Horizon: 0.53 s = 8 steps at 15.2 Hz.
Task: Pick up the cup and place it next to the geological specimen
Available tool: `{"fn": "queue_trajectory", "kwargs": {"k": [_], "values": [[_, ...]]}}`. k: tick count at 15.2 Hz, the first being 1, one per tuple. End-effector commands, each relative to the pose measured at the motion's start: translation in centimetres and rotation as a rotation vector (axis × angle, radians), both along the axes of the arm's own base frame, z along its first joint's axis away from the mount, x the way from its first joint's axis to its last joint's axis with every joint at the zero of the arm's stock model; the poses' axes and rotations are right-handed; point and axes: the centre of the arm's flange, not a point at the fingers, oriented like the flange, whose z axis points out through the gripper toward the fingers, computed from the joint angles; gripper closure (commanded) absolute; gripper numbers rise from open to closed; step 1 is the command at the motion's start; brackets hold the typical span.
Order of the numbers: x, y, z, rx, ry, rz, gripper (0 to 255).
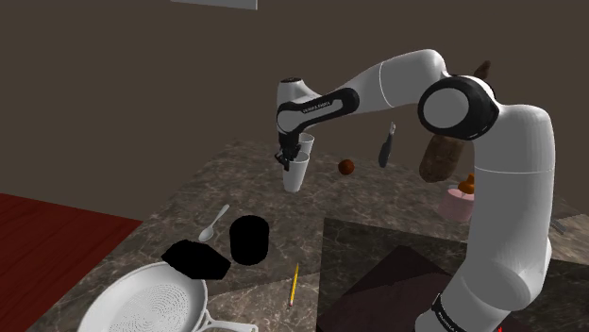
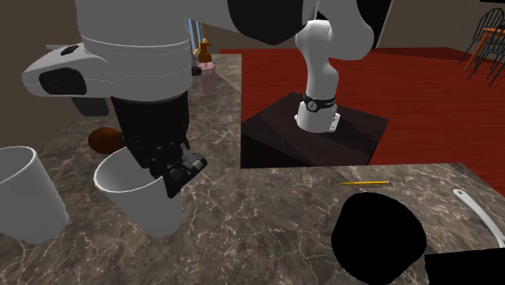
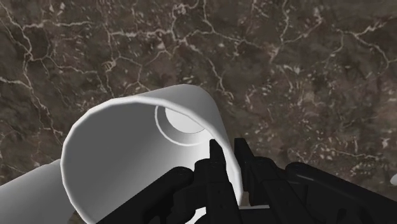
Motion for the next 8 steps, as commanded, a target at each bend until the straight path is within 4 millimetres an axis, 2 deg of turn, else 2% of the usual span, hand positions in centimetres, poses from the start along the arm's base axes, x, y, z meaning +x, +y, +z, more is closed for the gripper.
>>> {"fn": "queue_trajectory", "kwargs": {"k": [1,8], "values": [[0.0,0.0,1.0,0.0,0.0,0.0,255],[0.0,0.0,4.7,0.0,0.0,0.0,255]]}}
